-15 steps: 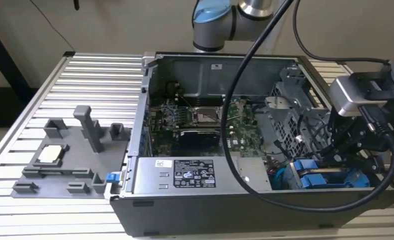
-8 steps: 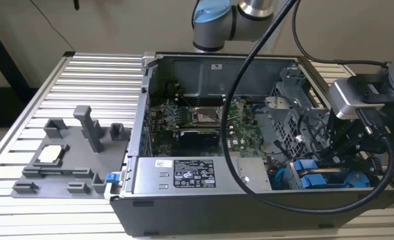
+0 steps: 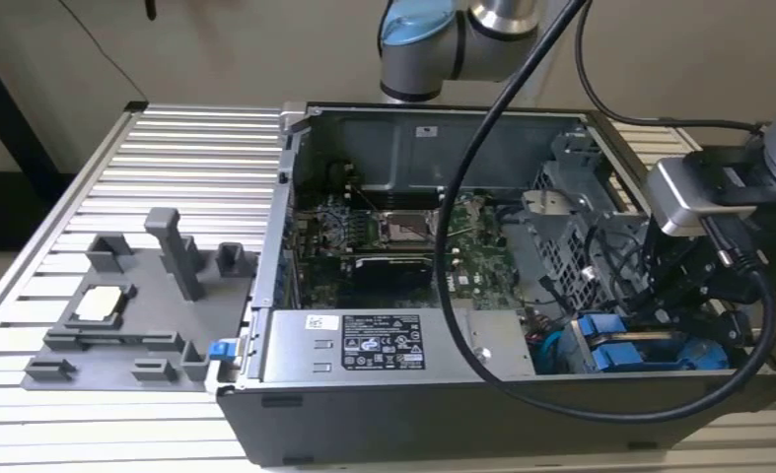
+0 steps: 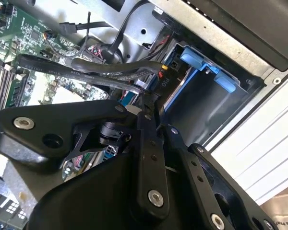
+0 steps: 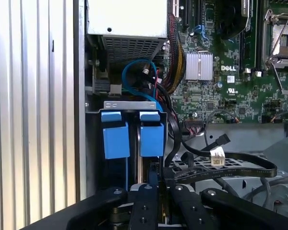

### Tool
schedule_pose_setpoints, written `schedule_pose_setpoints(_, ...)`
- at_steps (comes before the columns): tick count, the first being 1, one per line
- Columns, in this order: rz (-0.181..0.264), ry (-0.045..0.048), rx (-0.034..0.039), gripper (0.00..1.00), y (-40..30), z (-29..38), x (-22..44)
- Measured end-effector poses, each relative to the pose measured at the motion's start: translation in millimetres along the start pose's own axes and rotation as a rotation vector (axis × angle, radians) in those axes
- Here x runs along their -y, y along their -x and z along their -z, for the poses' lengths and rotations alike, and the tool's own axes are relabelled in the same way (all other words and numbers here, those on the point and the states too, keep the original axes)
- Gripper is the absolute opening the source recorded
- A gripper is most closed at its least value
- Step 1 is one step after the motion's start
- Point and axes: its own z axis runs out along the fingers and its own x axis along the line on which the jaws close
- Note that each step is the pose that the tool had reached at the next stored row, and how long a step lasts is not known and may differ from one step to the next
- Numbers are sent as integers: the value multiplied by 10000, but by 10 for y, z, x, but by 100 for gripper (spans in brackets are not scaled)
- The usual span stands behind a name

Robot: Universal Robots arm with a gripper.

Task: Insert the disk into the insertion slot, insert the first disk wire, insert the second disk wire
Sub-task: 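Insert the second disk wire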

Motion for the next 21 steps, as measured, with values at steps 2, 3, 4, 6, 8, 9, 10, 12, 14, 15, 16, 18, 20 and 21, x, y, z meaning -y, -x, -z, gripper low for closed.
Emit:
schedule_pose_setpoints(2,0,1,-3,24,0,1,0)
schedule_pose_setpoints(3,0,0,-6,24,0,2,0)
schedule_pose_setpoints(4,0,1,-9,24,2,12,0)
schedule_pose_setpoints(6,-1,7,-6,24,10,70,-2)
schedule_pose_setpoints(8,-2,13,-5,24,20,142,-3)
schedule_pose_setpoints(9,-3,16,-6,24,26,185,-3)
schedule_pose_setpoints(10,-3,18,-8,24,33,232,-4)
schedule_pose_setpoints(12,-4,19,-7,24,45,320,-6)
schedule_pose_setpoints(14,-3,20,-4,24,59,410,-7)
schedule_pose_setpoints(15,-3,19,-7,24,65,457,-8)
schedule_pose_setpoints(16,-3,19,-7,24,71,498,-9)
schedule_pose_setpoints(18,-3,19,-9,24,78,547,-10)
schedule_pose_setpoints(20,-2,19,-4,24,78,547,-9)
schedule_pose_setpoints(21,-3,19,-6,24,79,558,-10)
